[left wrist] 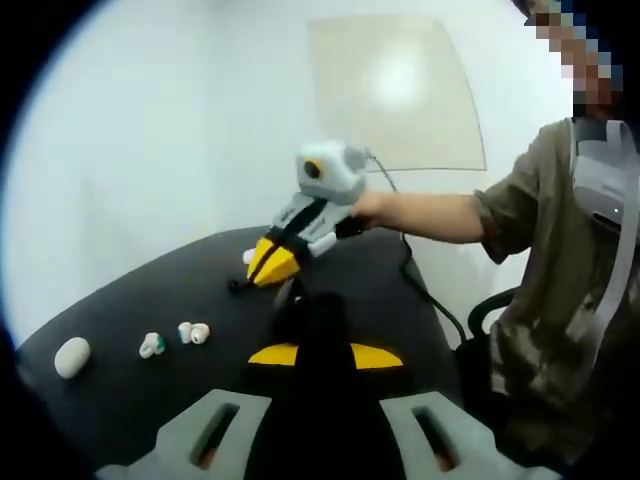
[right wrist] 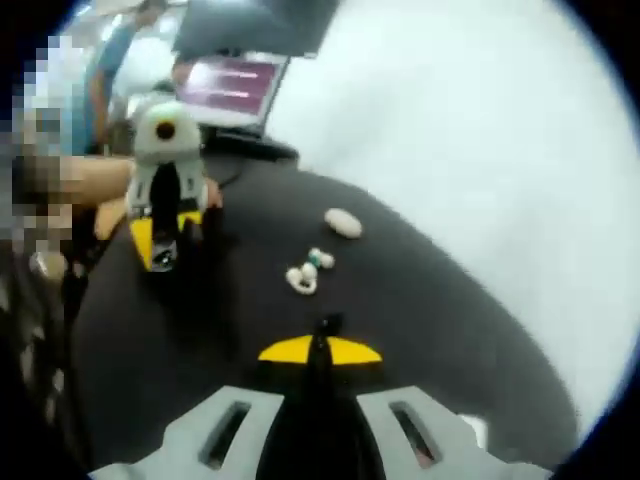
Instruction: Pick up three earphones and place each one into its charging case using tactile feedback, ensure that each earphone is properly inserted and securely positioned inside the case.
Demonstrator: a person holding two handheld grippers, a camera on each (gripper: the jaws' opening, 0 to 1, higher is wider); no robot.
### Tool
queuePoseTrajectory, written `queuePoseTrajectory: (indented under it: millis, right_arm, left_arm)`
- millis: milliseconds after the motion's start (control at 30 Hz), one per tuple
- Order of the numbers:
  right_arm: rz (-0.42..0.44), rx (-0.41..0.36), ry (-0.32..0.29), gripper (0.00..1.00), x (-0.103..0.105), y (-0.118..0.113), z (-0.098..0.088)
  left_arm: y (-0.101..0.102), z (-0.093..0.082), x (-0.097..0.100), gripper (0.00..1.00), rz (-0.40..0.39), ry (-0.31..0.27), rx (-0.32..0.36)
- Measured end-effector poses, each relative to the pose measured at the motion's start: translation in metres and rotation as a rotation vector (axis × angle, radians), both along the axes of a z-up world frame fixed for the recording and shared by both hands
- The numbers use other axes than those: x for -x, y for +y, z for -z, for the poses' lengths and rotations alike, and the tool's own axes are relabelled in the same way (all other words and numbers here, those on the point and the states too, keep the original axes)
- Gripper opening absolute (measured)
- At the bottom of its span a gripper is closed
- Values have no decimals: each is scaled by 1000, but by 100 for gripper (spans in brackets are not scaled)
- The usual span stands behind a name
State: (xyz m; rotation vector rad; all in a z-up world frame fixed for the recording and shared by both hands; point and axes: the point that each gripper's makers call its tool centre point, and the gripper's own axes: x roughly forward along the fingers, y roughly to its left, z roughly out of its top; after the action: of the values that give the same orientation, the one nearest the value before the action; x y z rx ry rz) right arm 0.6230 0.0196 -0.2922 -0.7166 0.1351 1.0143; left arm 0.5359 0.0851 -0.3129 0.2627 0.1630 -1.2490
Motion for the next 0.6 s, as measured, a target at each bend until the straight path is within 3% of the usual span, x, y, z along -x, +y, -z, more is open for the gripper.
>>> queuePoseTrajectory:
  millis: [167, 267, 333, 500, 600]
  right_arm:
    - [12, 323, -220, 7, 17, -1, 9]
    - [-15, 440, -291, 7, 23, 5, 19]
    - [-44, 453, -295, 7, 28, 11, 24]
    - [-101, 420, -235, 11, 44, 19, 27]
    - [-140, 350, -156, 14, 55, 25, 24]
  left_arm:
    - [0, 0, -1, 14, -1, 2, 0]
    - [0, 0, -1, 14, -3, 3, 1]
    - [0, 0, -1, 14, -5, 4, 1]
    - [1, 0, -2, 14, -5, 6, 1]
    - [1, 0, -2, 14, -3, 5, 1]
